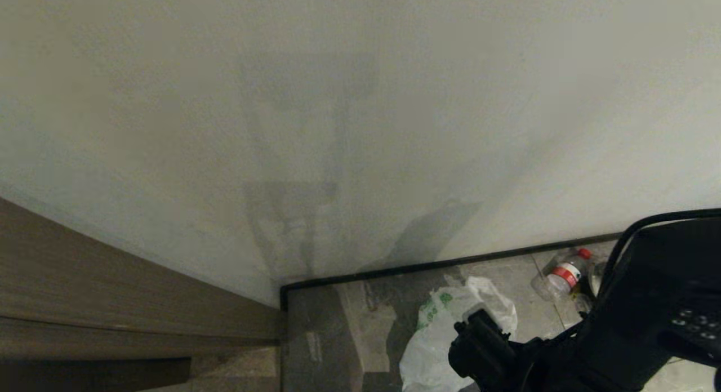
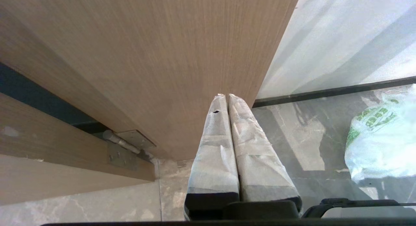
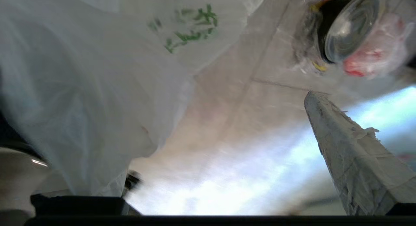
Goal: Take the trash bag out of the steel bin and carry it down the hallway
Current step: Put the trash bag at the door
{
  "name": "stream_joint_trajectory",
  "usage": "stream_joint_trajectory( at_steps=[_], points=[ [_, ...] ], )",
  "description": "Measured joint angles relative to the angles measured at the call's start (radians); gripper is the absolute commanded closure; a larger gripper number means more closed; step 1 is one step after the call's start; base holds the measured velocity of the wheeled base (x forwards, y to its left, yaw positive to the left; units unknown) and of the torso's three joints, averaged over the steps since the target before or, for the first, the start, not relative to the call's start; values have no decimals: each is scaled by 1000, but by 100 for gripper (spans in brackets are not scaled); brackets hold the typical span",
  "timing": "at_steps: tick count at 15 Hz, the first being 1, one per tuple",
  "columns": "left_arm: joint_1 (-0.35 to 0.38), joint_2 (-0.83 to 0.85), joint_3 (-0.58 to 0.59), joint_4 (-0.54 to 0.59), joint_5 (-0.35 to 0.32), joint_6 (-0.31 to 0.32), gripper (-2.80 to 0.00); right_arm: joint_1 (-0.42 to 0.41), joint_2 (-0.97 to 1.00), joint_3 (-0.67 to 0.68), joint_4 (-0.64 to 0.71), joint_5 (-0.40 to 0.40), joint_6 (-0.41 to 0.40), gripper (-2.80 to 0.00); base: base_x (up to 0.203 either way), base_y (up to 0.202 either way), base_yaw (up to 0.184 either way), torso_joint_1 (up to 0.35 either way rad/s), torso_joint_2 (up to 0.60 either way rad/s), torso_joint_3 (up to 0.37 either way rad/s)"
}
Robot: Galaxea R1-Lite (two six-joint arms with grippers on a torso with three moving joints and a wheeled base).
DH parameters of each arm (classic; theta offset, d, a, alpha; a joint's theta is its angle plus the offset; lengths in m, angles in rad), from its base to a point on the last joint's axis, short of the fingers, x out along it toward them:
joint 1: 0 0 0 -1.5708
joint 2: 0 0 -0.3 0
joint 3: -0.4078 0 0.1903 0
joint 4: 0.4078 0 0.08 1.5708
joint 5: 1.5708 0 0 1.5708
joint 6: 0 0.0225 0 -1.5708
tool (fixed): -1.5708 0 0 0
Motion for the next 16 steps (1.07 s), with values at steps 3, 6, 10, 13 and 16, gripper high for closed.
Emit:
stream_joint_trajectory(
  at_steps=[3,6,10,13,16],
  points=[
    [0,0,0,0,0,0,0,0,89,-5,-89,-20,-26,-280,0,0,0,0,0,0],
    [0,0,0,0,0,0,0,0,158,-8,-243,-64,-87,-280,0,0,0,0,0,0],
    [0,0,0,1,0,0,0,0,208,-81,-285,-46,-97,-280,0,0,0,0,0,0],
    [0,0,0,1,0,0,0,0,219,-68,-285,-34,-142,-280,0,0,0,0,0,0],
    [0,0,0,0,0,0,0,0,187,-15,-273,-29,-141,-280,0,0,0,0,0,0]
  ],
)
